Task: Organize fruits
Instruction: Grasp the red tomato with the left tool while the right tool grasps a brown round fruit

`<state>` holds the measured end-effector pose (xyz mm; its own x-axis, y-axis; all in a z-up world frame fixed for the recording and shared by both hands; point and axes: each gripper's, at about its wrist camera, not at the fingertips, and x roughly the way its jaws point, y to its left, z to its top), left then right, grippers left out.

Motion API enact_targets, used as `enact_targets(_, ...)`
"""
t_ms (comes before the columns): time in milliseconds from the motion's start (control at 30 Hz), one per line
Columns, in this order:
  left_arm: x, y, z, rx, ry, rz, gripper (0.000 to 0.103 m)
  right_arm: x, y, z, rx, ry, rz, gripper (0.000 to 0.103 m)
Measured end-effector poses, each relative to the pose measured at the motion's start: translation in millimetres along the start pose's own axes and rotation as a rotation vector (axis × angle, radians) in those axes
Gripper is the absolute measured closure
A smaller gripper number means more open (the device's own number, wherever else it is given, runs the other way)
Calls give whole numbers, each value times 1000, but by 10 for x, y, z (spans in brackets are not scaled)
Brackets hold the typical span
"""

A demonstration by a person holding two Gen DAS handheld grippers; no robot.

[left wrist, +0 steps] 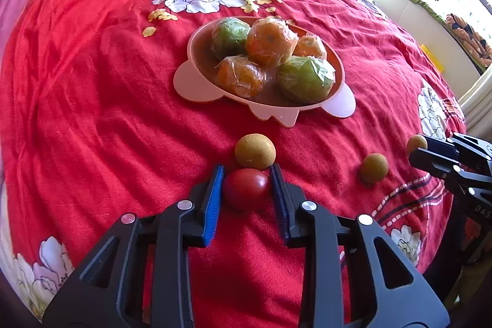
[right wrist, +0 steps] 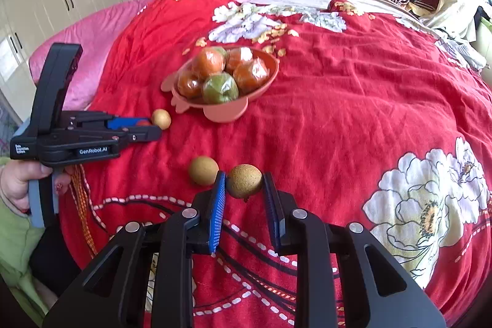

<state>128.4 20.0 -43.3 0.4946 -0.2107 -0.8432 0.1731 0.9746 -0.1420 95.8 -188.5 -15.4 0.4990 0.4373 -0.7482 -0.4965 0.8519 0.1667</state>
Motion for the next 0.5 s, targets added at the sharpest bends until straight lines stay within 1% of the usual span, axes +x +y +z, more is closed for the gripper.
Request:
enact_targets(67, -31, -13, 0, -1, -2, -13, 81, -34, 12, 28, 1, -11, 4, 80)
enact_targets(300, -141, -79, 0, 8, -17, -24, 81, -86, 61, 90, -5, -31, 18, 80)
enact_targets(500, -273, -80, 27, 9, -41, -20, 81, -86, 96, 134, -12, -38, 24, 80)
